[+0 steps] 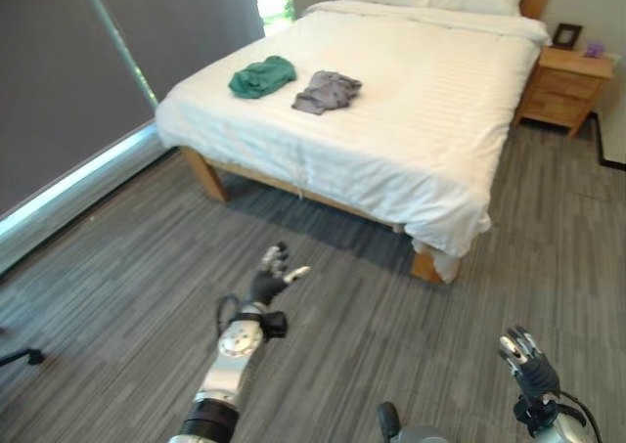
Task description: Pick up bed clothes into laundry basket.
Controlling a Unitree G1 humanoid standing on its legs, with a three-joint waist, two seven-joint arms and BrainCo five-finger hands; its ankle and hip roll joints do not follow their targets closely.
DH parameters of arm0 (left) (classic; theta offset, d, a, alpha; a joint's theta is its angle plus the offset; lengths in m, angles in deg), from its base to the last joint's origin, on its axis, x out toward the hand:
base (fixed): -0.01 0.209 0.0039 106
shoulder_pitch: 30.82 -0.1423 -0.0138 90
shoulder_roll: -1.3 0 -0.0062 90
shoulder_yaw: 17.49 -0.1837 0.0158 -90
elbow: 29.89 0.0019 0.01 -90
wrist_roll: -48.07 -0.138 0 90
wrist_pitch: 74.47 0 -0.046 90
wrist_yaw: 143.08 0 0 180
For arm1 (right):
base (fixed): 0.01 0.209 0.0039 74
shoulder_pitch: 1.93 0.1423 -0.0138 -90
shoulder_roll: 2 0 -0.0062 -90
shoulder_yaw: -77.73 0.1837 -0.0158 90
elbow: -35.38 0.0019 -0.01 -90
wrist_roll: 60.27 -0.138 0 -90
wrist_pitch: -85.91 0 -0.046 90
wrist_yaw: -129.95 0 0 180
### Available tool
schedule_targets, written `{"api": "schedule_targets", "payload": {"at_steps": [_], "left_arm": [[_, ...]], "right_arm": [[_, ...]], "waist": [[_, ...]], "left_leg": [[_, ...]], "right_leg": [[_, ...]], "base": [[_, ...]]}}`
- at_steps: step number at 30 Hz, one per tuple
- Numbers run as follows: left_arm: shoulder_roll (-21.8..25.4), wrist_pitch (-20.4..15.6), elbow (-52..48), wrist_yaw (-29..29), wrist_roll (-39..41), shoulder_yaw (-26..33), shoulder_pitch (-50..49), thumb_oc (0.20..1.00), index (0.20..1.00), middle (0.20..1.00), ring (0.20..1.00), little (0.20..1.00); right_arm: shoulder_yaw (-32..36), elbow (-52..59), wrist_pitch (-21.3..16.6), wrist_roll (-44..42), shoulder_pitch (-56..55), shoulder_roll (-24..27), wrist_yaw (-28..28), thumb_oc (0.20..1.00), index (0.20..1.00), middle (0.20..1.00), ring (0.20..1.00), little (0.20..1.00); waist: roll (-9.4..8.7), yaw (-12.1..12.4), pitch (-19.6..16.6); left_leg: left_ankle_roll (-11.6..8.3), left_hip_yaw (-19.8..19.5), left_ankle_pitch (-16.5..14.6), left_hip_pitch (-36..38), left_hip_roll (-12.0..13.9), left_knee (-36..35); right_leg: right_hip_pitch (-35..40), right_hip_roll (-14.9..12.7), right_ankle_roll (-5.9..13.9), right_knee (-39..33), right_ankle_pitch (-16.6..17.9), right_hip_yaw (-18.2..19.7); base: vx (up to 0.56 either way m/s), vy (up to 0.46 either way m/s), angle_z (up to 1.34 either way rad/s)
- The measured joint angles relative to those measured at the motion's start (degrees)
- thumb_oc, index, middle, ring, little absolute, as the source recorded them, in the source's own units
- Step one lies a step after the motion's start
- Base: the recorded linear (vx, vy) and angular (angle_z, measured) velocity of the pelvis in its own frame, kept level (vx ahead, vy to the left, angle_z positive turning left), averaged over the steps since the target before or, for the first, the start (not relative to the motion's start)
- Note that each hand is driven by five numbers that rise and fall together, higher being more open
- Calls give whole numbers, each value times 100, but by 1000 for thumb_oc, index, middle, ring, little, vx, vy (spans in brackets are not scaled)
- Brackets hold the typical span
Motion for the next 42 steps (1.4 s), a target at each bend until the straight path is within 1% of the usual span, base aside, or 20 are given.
{"api": "schedule_targets", "payload": {"at_steps": [3,6,10,14,21,23,24,25,26,27,31,33,34,35,36,38,39,40,41,42], "left_arm": [[72,3,-317,-62,-4,152,-192,1000,1000,1000,1000,1000],[-65,4,-326,-254,2,533,-548,1000,1000,1000,1000,1000],[-30,8,-235,-350,-37,801,-983,1000,1000,1000,1000,1000],[6,68,-220,-442,-173,969,-1173,1000,1000,1000,1000,1000],[18,110,-220,-471,-276,969,-1290,1000,1000,1000,1000,1000],[42,111,-219,-508,-276,883,-1146,1000,1000,1000,1000,1000],[73,114,-207,-556,-279,831,-997,1000,1000,1000,1000,1000],[95,115,-201,-572,-287,829,-864,1000,1000,1000,1000,1000],[124,114,-180,-584,-290,830,-783,1000,1000,1000,1000,1000],[142,107,-137,-618,-291,832,-678,1000,1000,1000,1000,1000],[145,107,-111,-671,-289,816,-605,1000,1000,1000,1000,1000],[154,85,-29,-685,-288,667,-419,1000,1000,1000,1000,1000],[195,83,-8,-675,-290,595,-308,1000,1000,1000,1000,1000],[197,80,72,-671,-290,714,-284,1000,1000,1000,1000,1000],[106,89,164,-678,-291,775,-279,1000,1000,1000,1000,1000],[-10,80,100,-655,-278,612,-305,1000,1000,1000,1000,1000],[-19,76,1,-656,-260,596,-413,1000,1000,1000,1000,1000],[-95,71,23,-678,-218,632,-412,1000,1000,1000,1000,1000],[-114,88,26,-673,-178,647,-350,1000,1000,1000,1000,1000],[-162,34,-46,-676,59,566,-211,1000,1000,1000,1000,1000]], "right_arm": [[-125,193,86,33,125,76,92,1000,1000,1000,1000,1000],[-361,360,179,297,425,295,52,1000,1000,1000,1000,1000],[-642,771,183,546,822,532,19,1000,1000,1000,1000,1000],[-888,1173,144,919,1086,601,-255,1000,1000,1000,1000,1000],[-1025,1118,141,1356,1100,548,-283,1000,1000,1000,1000,1000],[-1022,1074,142,1412,1088,539,-251,1000,1000,1000,1000,1000],[-1026,1054,145,1424,1135,544,-232,1000,1000,1000,1000,1000],[-1021,1055,140,1456,1132,544,-215,1000,1000,1000,1000,1000],[-1022,1064,140,1544,1156,544,-199,1000,1000,1000,1000,1000],[-1000,1087,130,1602,1139,534,-178,1000,1000,1000,1000,1000],[-811,1099,129,1623,899,492,-114,1000,1000,1000,1000,1000],[-659,1074,105,1611,742,439,-41,1000,1000,1000,1000,1000],[-573,1071,106,1602,716,345,-40,1000,1000,1000,1000,1000],[-565,1039,86,1586,705,234,-73,1000,1000,1000,1000,1000],[-510,1022,81,1577,728,130,-69,1000,1000,1000,1000,1000],[-516,1025,126,1516,493,217,-82,1000,1000,1000,1000,1000],[-573,978,156,1511,413,187,-86,1000,1000,1000,1000,1000],[-583,841,140,1502,532,208,-116,1000,1000,1000,1000,1000],[-579,747,164,1454,633,217,-113,1000,1000,1000,1000,1000],[-557,759,143,1293,694,301,-57,1000,1000,1000,1000,1000]], "waist": [[-40,83,14],[-190,160,19],[-321,377,28],[-353,724,45],[-422,811,77],[-434,765,105],[-391,713,179],[-342,615,309],[-317,562,401],[-231,412,531],[-192,121,585],[-160,-74,545],[-261,-134,603],[-518,-292,626],[-557,-265,609],[-338,-397,559],[-322,-517,533],[-259,-419,543],[-256,-426,533],[-432,-274,551]], "left_leg": [[-82,-93,85,-48,-52,3],[-92,-109,79,-10,-67,1],[-89,-267,81,-24,-94,1],[-92,-424,96,-16,-140,2],[-56,-384,77,-61,-269,0],[11,-391,80,-166,-344,1],[156,-368,103,-251,-333,0],[187,-332,59,-240,-383,21],[231,-312,62,-229,-368,5],[307,-283,50,-219,-364,20],[325,-227,29,-236,-388,3],[316,-464,-14,-452,-299,6],[407,-554,-10,-463,-328,64],[128,-554,-254,-577,-465,511],[24,-542,-409,-630,-459,697],[-43,-704,-677,-576,-181,817],[-260,-814,-825,-333,106,978],[-483,-854,-916,-557,400,2096],[-518,-837,-921,-993,608,3150],[-311,-891,-72,-1789,846,4775]], "right_leg": [[-5,-65,96,-23,59,-101],[119,-91,120,-148,96,-124],[228,-136,131,-250,120,-278],[316,-191,164,-260,96,-426],[179,-331,276,-125,28,-368],[-115,-378,341,290,-39,-291],[-538,-398,434,927,-101,-258],[-821,-364,548,1409,-15,-242],[-1102,-381,571,1935,-2,-194],[-1720,-351,740,2769,-221,87],[-2158,-430,717,2287,-380,200],[-2038,-384,716,1420,-436,256],[-1868,-396,806,1004,-487,277],[-1800,-682,893,886,-505,413],[-1798,-749,847,968,-514,376],[-1734,-669,773,1352,-533,163],[-1422,-573,508,1565,-464,-26],[-1291,-198,114,1767,-725,-149],[-1188,-81,-71,1806,-874,-243],[-965,70,-347,1818,-972,-273]], "base": [[-14,85,14],[-16,108,2],[5,102,20],[55,90,24],[66,102,-2],[56,129,-10],[149,82,-26],[270,84,-34],[345,-10,-35],[285,-21,-17],[421,-93,-1],[660,-262,59],[767,-381,55],[580,-299,34],[509,-321,9],[523,-412,36],[554,-590,28],[756,-752,15],[528,-496,-32],[330,-289,-37]]}}
